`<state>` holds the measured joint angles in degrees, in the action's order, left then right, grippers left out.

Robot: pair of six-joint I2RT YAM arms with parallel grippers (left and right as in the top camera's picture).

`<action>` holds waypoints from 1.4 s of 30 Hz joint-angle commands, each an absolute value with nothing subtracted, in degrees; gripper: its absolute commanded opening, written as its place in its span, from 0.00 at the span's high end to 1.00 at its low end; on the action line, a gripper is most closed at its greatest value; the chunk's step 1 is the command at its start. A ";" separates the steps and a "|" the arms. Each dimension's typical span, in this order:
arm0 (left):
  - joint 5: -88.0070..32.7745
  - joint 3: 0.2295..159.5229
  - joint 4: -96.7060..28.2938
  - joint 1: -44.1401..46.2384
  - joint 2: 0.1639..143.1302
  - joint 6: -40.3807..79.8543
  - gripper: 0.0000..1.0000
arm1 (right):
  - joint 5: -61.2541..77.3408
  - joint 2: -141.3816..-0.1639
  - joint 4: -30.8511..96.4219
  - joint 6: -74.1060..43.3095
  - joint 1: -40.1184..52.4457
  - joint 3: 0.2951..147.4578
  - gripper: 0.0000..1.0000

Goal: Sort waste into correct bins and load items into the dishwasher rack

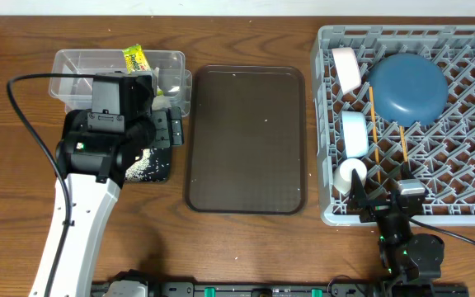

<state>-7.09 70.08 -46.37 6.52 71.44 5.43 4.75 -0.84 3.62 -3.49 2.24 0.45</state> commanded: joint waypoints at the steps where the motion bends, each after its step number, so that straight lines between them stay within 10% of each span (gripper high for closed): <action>1: -6.37 68.99 -44.49 6.46 67.16 1.37 0.10 | 5.43 -0.32 3.73 -4.25 2.70 0.32 0.01; 22: -6.35 18.02 -6.22 3.53 15.81 0.47 0.10 | 5.43 -0.32 3.73 -4.25 2.70 0.32 0.01; 42: -2.87 0.21 -0.95 3.07 0.10 3.73 0.10 | 5.43 -0.32 3.73 -4.25 2.70 0.32 0.01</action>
